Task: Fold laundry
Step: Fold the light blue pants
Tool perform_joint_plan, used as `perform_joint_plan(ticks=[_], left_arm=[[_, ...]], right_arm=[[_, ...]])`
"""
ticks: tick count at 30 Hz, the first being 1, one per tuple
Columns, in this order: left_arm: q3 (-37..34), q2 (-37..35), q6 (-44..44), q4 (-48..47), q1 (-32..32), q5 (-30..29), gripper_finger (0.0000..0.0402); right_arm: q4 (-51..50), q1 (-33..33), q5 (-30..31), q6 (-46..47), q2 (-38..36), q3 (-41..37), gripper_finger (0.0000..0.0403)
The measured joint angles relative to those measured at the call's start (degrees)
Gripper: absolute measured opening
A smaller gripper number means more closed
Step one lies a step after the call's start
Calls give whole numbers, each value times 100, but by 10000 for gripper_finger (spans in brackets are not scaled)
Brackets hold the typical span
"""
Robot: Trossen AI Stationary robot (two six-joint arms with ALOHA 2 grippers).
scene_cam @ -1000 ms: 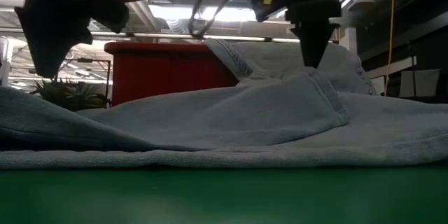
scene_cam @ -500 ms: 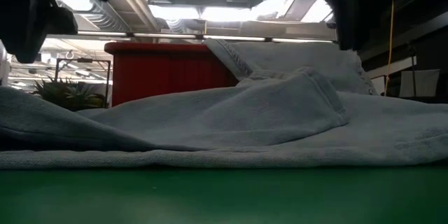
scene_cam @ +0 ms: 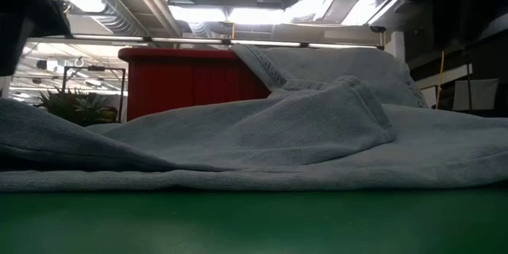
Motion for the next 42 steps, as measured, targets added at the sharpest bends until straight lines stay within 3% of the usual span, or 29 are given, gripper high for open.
perform_joint_plan(ticks=[7, 18, 36, 39, 42], left_arm=[[0, 24, -17, 130, -129, -512, 139], [0, 24, -17, 129, -120, -547, 139], [0, 24, -17, 130, -120, -893, 139], [0, 24, -17, 155, -122, -890, 139], [0, 24, -17, 180, -137, -891, 139]], right_arm=[[2104, -362, 29, 1107, -529, -1426, 140], [2835, -794, 140, 1212, -523, -1961, 140], [3758, -784, 224, 1202, -275, -2265, 139], [3798, -784, 190, 1200, -98, -2264, 121], [3818, -784, 172, 1202, -13, -2263, 80]])
